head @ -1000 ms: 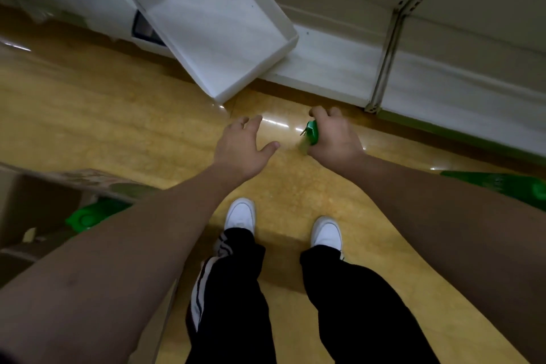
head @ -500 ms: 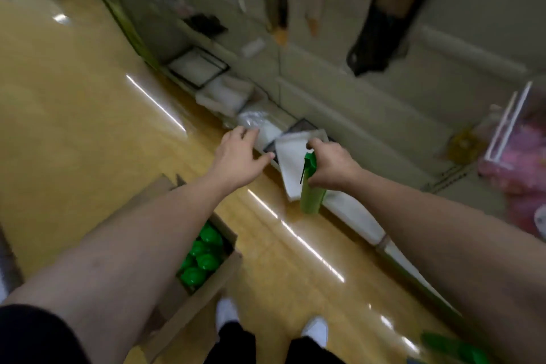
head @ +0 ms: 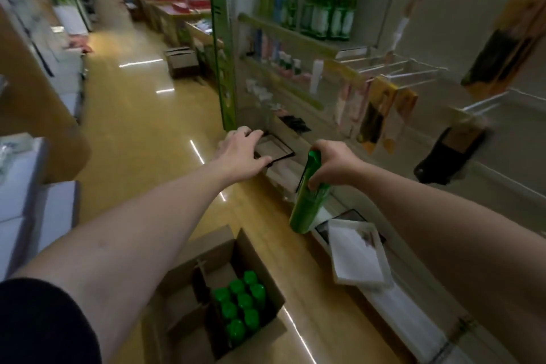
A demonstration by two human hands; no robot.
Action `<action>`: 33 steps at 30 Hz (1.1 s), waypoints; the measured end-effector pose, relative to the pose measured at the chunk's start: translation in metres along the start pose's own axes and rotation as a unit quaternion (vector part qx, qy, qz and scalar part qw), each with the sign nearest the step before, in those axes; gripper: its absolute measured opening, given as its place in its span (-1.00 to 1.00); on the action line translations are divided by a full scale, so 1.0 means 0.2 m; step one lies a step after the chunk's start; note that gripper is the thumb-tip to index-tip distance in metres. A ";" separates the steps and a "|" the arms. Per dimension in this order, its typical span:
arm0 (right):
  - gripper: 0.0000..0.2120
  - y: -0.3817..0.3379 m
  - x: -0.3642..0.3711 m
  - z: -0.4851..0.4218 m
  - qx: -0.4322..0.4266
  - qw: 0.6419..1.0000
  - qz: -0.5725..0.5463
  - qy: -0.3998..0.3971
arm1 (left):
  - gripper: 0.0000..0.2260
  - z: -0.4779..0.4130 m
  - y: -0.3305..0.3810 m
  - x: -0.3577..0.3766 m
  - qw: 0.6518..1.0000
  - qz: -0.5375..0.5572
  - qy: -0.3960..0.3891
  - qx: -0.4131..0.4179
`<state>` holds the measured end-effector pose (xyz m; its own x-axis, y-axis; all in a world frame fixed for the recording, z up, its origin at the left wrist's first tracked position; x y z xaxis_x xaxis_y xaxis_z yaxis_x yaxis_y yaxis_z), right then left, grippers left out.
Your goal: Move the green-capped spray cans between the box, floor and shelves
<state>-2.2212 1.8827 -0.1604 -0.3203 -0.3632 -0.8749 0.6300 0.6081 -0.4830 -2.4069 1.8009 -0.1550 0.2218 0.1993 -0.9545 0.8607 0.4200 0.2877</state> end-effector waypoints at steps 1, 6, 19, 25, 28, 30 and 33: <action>-0.50 -0.04 0.05 -0.02 -0.003 1.000 -0.002 -0.004 | -0.35 0.03 -0.09 -0.01 1.000 -0.002 -0.003 -0.009; -0.51 -0.16 0.32 -0.09 -0.012 0.999 -0.003 -0.036 | -0.36 0.18 -0.45 0.00 0.998 0.002 -0.011 -0.056; -0.50 0.09 1.38 -0.26 -0.028 0.977 0.015 -0.209 | -0.35 0.32 -0.96 0.66 0.972 0.038 -0.093 -0.211; -0.51 0.47 1.94 -0.27 -0.016 0.974 0.005 -0.225 | -0.36 0.46 -1.10 1.36 0.946 0.080 -0.147 -0.279; -0.49 0.62 2.19 -0.25 -0.017 0.976 -0.008 -0.218 | -0.37 0.58 -1.16 1.71 0.930 0.107 -0.163 -0.311; -0.49 0.71 2.34 -0.23 -0.023 0.978 -0.015 -0.206 | -0.38 0.66 -1.20 1.93 0.917 0.126 -0.172 -0.338; -0.48 0.82 2.57 -0.20 -0.025 0.978 -0.035 -0.203 | -0.40 0.78 -1.24 2.21 0.895 0.157 -0.175 -0.379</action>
<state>-2.3115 1.8245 -0.6903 -0.0469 -0.6491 -0.7592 0.5782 0.6022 -0.5505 -2.4505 1.6459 -0.6601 0.6425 0.1797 -0.7449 0.2012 0.8985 0.3902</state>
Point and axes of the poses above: each hand's wrist, its own z-axis away from the middle knuckle, its own x-axis out of the palm, y = z × x, the point moved 9 cm from there along -z, towards the middle knuckle, and after that the axes turned 9 degrees about -x, right-handed, at the moved point
